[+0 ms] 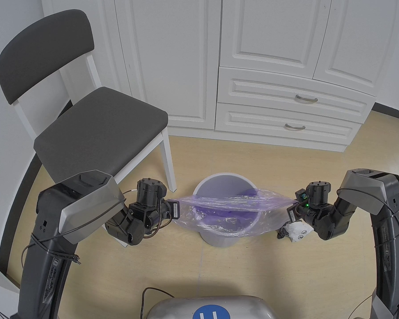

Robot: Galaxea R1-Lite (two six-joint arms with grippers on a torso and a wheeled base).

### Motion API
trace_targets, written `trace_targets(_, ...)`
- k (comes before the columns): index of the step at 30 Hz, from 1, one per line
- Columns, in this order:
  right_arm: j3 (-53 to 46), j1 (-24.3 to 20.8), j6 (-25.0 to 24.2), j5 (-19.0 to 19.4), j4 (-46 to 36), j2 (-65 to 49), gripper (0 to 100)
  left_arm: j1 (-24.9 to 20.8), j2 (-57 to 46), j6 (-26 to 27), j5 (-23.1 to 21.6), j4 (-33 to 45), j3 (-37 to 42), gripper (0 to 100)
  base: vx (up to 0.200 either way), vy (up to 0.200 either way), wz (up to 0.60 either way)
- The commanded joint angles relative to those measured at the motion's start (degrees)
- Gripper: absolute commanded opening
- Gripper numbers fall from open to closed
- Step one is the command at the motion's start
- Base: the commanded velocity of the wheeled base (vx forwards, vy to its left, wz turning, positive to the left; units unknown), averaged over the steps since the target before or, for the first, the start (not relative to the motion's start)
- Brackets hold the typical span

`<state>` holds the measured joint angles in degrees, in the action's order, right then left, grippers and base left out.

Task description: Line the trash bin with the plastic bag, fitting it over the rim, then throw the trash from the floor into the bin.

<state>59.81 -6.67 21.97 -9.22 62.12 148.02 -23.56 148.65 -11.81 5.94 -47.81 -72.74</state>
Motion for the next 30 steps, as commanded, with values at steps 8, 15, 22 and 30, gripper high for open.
trace_targets(8, -1.27, 1.04, -0.70, 4.12, -0.51, -3.35, 100, -1.13, 0.32, -0.40, 0.22, -3.17, 0.41, 0, 0.000, 0.000, 0.00)
trace_targets(15, -0.31, 7.28, -2.19, 19.06, -7.10, -2.91, 100, -1.31, 0.32, -0.32, 0.30, -3.17, 0.32, 0, 0.000, 0.000, 0.00)
trace_targets(22, -1.18, 13.96, -5.00, 41.82, -7.02, -2.91, 100, -1.31, 1.47, -0.32, 0.57, -3.17, -0.38, 0, 0.000, 0.000, 0.00)
trace_targets(30, 0.31, 18.09, -7.99, 52.81, -6.14, -0.54, 100, -0.52, 3.84, -0.14, 0.92, -3.17, -2.93, 0, 0.000, 0.000, 0.00)
